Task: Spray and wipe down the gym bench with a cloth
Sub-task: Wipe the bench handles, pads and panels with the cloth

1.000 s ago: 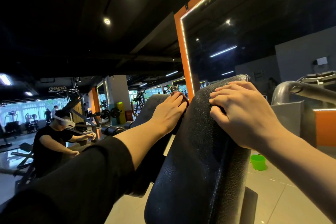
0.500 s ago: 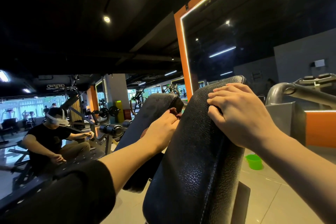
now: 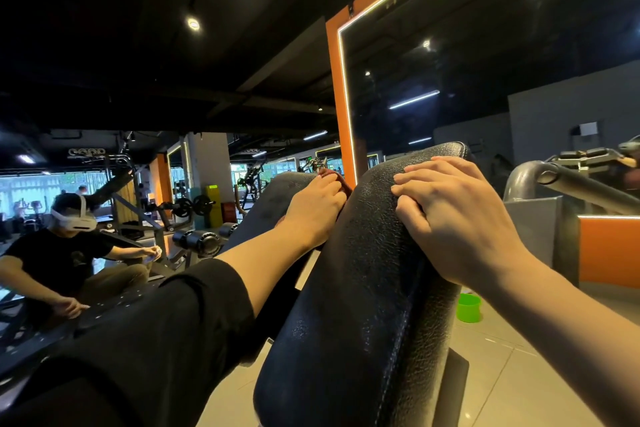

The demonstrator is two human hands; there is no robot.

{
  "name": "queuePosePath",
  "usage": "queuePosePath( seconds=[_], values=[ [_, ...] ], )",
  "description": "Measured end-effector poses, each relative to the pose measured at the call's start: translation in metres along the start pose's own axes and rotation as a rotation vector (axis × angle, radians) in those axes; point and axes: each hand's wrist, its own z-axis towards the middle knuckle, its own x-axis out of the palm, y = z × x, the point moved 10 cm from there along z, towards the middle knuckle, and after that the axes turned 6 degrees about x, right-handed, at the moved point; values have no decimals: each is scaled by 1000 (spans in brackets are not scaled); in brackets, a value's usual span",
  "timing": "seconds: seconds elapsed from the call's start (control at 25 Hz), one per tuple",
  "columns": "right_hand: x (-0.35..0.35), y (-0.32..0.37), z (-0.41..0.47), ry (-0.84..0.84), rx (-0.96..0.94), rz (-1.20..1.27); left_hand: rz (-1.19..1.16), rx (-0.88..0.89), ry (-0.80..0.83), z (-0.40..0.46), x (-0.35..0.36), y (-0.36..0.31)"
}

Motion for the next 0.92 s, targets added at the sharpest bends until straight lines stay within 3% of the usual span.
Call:
queuePosePath(
  seconds=[0.28,0.6,0.92],
  values=[
    [0,3,-2,54,-9,-9,-4,84,-72,-42,-4,-11],
    [5,-2,-5,158,42,-16,-12,146,-11,-120,-10,-29],
    [8,32,-7,352,-34,-247,44,99,-32,-120,-14,-35]
  ],
)
